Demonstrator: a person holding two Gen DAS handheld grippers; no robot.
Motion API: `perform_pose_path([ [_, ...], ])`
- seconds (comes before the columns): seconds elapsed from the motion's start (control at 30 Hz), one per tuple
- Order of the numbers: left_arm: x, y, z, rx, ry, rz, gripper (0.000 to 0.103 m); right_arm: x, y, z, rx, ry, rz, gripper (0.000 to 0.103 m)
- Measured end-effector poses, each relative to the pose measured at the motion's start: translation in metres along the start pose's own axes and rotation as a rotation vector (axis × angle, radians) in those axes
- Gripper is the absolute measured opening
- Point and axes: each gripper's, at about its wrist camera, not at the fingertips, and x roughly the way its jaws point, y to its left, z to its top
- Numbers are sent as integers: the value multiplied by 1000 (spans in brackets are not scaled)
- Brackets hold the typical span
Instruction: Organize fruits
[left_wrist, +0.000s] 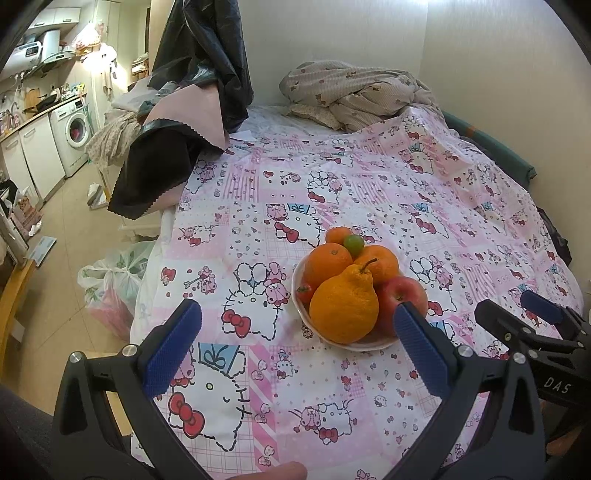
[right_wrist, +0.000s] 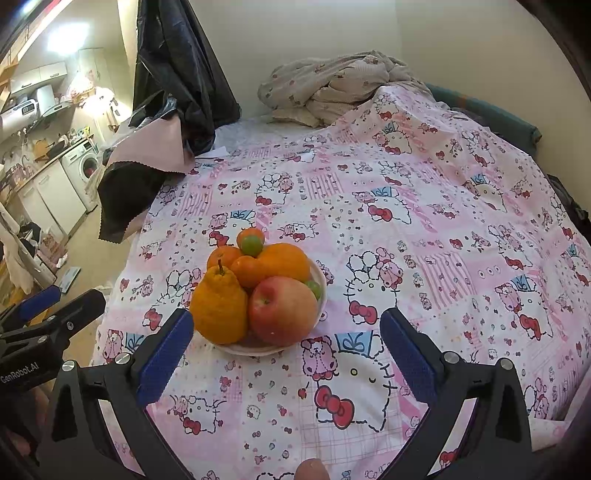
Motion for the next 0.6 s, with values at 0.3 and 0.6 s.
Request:
perform_pose_path([
  [0.3,-1,-1,3,0,-4,3,103,0,0,0,-3,-1,0,103],
  [0.6,-2,-1,2,-1,-7,-3,103,-1,1,2,-9,-6,11,103],
])
